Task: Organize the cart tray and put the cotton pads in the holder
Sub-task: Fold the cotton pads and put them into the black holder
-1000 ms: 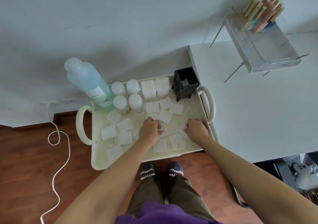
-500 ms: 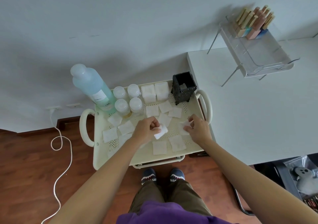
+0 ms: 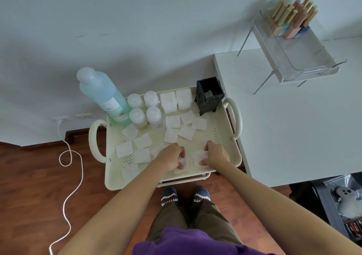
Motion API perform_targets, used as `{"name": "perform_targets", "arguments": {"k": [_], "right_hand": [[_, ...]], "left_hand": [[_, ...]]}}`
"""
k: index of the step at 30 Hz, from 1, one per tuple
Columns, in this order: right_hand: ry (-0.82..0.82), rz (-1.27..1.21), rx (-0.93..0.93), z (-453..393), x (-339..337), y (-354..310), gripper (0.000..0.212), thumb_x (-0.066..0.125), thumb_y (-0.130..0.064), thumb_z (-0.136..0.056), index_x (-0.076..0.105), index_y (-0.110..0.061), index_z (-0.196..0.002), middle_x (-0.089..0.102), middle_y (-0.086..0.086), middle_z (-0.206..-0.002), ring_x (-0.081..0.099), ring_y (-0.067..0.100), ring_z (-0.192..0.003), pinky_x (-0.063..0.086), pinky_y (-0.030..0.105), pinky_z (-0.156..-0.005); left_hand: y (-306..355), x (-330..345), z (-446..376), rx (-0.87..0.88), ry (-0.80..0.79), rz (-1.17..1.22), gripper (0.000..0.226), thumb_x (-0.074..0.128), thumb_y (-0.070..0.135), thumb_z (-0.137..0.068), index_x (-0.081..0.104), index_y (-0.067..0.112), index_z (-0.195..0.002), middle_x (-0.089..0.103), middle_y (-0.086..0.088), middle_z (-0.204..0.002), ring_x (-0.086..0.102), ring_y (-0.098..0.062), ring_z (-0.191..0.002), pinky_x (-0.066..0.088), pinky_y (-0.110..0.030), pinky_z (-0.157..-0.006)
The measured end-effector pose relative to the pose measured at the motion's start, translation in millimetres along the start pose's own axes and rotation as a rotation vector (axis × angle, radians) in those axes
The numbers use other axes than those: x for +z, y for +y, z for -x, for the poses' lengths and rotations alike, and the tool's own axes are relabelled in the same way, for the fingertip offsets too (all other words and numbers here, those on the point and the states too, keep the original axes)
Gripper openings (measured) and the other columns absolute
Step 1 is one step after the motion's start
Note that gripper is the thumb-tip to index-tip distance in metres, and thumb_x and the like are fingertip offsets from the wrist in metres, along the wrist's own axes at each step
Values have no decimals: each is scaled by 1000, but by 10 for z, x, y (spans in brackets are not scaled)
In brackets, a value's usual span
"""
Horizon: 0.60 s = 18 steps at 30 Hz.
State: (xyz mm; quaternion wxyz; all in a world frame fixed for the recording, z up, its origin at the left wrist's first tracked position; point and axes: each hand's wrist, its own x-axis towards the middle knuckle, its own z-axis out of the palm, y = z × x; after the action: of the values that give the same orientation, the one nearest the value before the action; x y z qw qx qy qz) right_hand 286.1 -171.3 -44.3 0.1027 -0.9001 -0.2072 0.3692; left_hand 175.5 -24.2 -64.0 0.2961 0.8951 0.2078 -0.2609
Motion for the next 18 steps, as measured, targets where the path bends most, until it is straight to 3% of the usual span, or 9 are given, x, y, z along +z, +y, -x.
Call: {"name": "perform_targets", "arguments": {"k": [3,5,8,11,14,16,18], "right_hand": [[-33,-17,19,-33,0,-16,42,83,-19,-70,60,-14,-105,61,3,-109,61,22,-95,47,31,-70],[-47,-38,16,-55,-1,-26,33,83,-15,-69,64,-14,-96,63,4,-105,60,21,-88,46,29,-67],[-15,-97,-54,-66,-42,-13,24,76,-6,-69,56,-16,-74,58,2,-91,53,19,-80,42,27,-62],[55,-267,-95,-54,-170,22,34,71,-2,-68,42,-18,-59,47,-2,-70,43,15,-66,32,20,-51],[148,-420,-96,-39,-384,41,31,69,-4,-69,43,-19,-64,44,-3,-67,39,12,-58,32,21,-48],[198,-493,-114,-25,-563,25,28,73,-9,-69,49,-20,-79,51,-3,-75,47,13,-62,38,23,-50],[248,-553,-139,2,-768,-13,39,78,-15,-70,49,-18,-96,59,-1,-87,58,17,-73,51,30,-58]], "left_hand": [[17,11,-14,4,-12,-31,34,80,25,-73,62,16,-101,48,-1,-109,52,-20,-92,43,-30,-77],[24,6,-10,15,-6,-25,31,80,24,-73,63,15,-98,51,-1,-109,53,-19,-94,44,-29,-78],[32,-73,19,13,51,130,25,79,19,-73,62,15,-90,61,-3,-101,59,-21,-93,49,-33,-79],[62,-268,59,41,170,327,30,79,20,-73,54,16,-89,59,1,-83,53,-14,-75,42,-22,-64],[147,-520,94,63,247,488,39,77,22,-77,42,17,-94,58,0,-83,51,-11,-67,42,-20,-61],[231,-690,88,101,312,562,35,72,20,-83,38,18,-91,57,0,-88,50,-10,-63,43,-20,-58],[344,-866,67,162,408,593,29,68,15,-86,39,16,-86,53,0,-87,48,-11,-66,43,-20,-60]]}}
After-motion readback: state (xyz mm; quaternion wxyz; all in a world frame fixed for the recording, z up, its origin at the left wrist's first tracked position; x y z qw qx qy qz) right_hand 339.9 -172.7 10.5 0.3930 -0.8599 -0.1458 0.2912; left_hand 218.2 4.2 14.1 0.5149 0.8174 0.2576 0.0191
